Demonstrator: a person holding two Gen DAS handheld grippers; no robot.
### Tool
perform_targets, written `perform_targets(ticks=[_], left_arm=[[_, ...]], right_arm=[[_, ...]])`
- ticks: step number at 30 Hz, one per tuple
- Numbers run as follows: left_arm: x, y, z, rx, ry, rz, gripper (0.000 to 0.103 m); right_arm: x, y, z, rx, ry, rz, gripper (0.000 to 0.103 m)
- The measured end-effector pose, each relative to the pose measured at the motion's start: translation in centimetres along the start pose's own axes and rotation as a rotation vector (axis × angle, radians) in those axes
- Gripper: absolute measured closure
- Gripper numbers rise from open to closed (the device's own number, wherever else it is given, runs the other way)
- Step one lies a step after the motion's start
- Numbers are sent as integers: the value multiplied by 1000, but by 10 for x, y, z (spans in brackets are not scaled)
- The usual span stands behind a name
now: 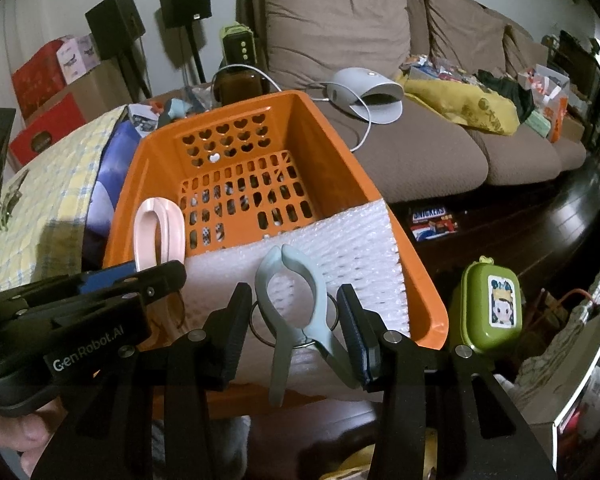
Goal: Organize objects
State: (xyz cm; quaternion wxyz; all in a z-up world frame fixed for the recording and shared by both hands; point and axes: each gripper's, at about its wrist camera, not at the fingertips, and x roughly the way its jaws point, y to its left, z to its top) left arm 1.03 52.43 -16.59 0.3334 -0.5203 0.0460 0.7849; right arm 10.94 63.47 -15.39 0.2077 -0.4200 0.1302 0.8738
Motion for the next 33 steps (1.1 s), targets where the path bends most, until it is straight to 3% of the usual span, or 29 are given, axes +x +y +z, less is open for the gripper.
perform_targets(ticks=[33], left_arm=[[12, -6, -14, 64, 74, 32, 68]], right_arm=[[15, -10, -8, 5, 81, -44, 58]])
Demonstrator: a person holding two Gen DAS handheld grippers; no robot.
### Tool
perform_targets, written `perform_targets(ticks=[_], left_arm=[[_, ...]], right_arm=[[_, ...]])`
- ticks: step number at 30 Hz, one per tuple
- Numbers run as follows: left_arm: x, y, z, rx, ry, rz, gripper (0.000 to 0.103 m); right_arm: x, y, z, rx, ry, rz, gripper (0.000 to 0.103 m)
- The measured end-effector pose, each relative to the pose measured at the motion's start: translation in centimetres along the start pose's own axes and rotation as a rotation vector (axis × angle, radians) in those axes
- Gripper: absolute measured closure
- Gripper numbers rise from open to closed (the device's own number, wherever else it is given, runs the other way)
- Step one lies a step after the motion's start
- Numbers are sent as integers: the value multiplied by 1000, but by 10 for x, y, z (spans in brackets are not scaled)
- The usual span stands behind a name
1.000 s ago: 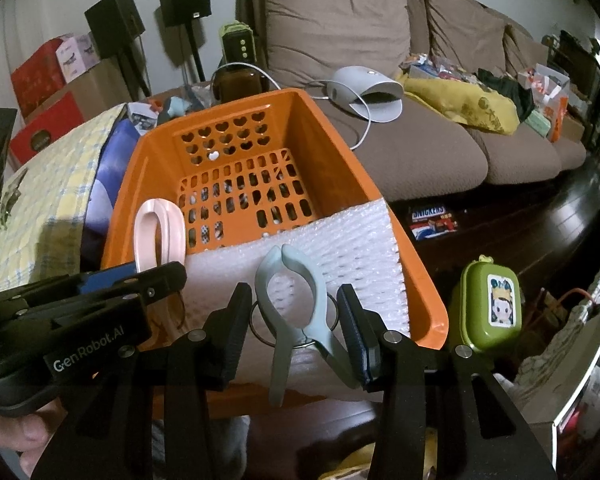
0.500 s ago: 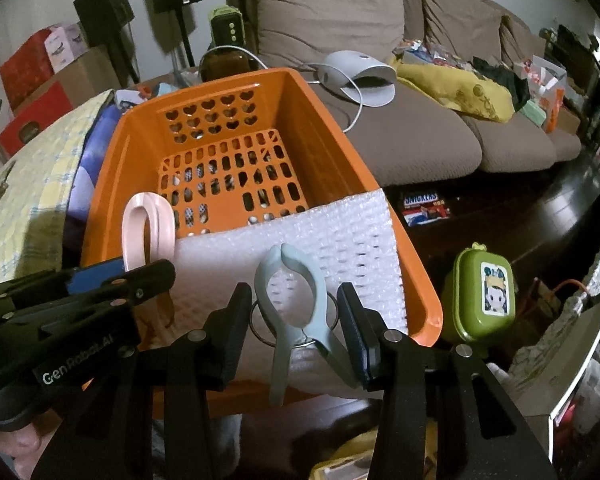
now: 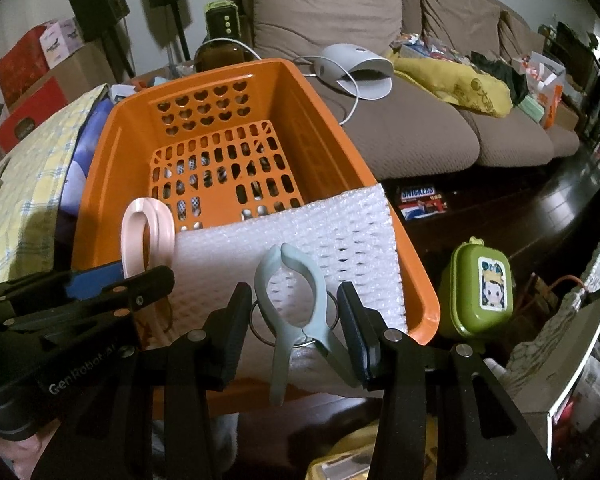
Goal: Organize objects
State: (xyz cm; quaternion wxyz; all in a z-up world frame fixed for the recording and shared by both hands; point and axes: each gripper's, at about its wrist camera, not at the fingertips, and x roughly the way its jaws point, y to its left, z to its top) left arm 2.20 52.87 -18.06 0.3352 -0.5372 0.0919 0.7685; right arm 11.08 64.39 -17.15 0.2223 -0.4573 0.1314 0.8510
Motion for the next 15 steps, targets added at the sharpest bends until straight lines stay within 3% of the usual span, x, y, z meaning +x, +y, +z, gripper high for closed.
perform_targets(ticks=[15], left_arm=[[1, 3, 2, -14, -2, -6, 68]], right_arm=[[0, 1, 0, -8, 3, -4, 58]])
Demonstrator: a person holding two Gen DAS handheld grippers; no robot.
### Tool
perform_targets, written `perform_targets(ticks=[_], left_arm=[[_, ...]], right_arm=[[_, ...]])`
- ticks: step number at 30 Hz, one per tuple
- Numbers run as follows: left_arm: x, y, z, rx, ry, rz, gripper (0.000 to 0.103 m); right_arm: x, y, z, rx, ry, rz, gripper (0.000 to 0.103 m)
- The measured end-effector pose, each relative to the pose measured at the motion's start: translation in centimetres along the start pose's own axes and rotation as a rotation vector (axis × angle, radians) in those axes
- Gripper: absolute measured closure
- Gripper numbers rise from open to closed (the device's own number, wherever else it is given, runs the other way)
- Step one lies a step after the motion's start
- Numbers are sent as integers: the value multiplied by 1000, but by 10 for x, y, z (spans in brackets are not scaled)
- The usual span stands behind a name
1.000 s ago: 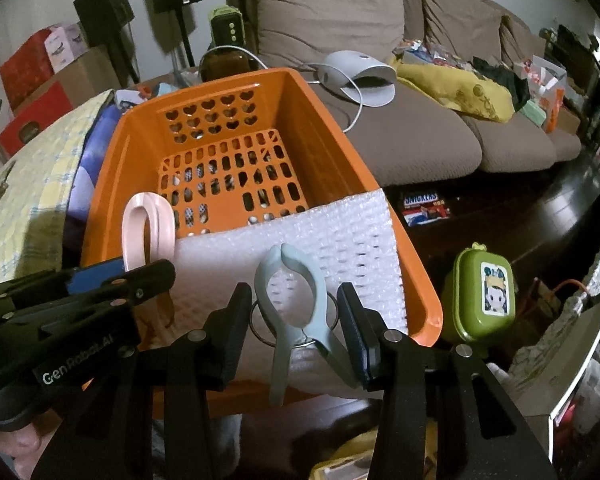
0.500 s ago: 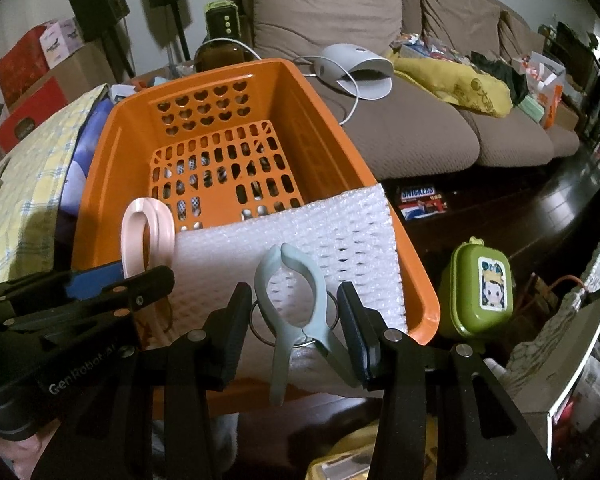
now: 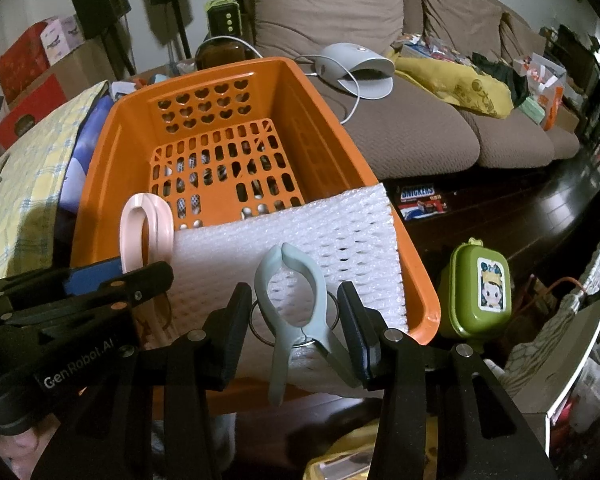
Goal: Organize objects
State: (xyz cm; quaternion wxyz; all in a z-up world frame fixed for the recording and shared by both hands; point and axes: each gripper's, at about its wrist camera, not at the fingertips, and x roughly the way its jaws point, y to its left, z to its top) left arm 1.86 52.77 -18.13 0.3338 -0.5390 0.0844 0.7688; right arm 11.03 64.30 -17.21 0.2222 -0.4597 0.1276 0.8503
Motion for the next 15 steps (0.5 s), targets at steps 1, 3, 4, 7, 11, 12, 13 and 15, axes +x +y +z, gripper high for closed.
perform_targets(ticks=[1, 3, 4, 7, 11, 12, 13, 15], left_arm=[[1, -1, 1, -1, 0, -1, 68], [1, 0, 1, -4, 1, -3, 68], [2, 0, 1, -4, 0, -4, 68], [2, 1, 2, -6, 2, -5, 68], [2, 1, 2, -7, 2, -5, 68], [3, 1, 2, -7, 2, -3, 68], [4, 3, 2, -9, 2, -1, 68], [5, 4, 4, -20, 4, -2, 68]], right_arm=[[0, 1, 0, 0, 0, -1, 58], [0, 1, 0, 0, 1, 0, 58], [0, 1, 0, -1, 0, -1, 58], [0, 0, 0, -1, 1, 0, 58], [0, 1, 0, 1, 0, 1, 58], [0, 1, 0, 3, 0, 2, 58], [0, 2, 0, 3, -1, 3, 57], [0, 5, 0, -8, -7, 3, 57]])
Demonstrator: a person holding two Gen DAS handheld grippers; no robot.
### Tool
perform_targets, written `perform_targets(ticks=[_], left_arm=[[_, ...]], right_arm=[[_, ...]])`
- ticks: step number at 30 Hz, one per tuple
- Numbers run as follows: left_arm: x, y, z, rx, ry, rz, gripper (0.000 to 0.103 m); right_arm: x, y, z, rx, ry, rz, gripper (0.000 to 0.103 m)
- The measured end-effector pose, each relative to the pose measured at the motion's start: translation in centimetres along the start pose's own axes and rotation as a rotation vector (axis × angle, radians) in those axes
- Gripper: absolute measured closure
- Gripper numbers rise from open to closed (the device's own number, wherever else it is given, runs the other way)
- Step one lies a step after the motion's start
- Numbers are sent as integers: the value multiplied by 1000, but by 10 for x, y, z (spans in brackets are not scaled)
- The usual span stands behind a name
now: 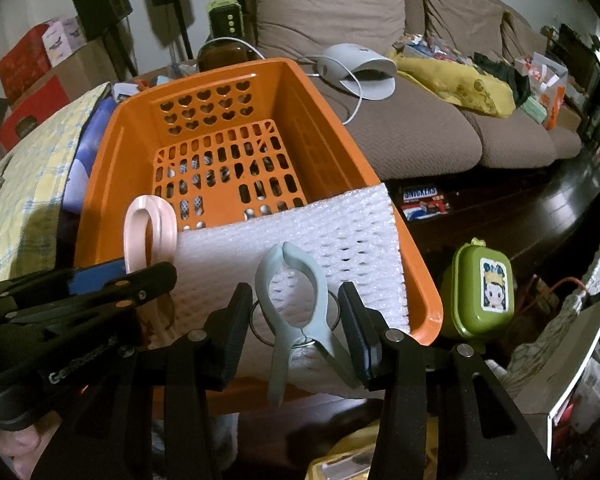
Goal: Organize objects
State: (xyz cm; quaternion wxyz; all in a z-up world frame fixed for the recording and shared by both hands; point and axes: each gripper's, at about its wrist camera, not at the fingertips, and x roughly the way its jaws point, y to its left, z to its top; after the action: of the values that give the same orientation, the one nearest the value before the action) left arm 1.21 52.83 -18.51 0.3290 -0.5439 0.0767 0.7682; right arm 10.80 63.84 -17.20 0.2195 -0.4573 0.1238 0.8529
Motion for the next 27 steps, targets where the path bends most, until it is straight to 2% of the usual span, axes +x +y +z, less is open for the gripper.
perform_targets(ticks=[8, 11, 13, 16, 21, 27], left_arm=[[-1, 10, 5, -63, 11, -32, 67], [-3, 15, 6, -94, 6, -49, 62], [-5, 14, 7, -101, -3, -55, 53], [-6, 14, 9, -99, -5, -47, 51], [-11, 18, 12, -134, -20, -75, 47], [-26, 28, 16, -188, -107, -80, 41]], right_arm=[[-4, 6, 5, -9, -18, 17, 57], [-6, 5, 5, -10, -22, 22, 56], [-6, 7, 6, -16, -25, 25, 49], [-8, 12, 7, -38, -34, 26, 44], [-9, 18, 7, -65, -44, 10, 33], [-16, 11, 9, -41, -77, 1, 27]])
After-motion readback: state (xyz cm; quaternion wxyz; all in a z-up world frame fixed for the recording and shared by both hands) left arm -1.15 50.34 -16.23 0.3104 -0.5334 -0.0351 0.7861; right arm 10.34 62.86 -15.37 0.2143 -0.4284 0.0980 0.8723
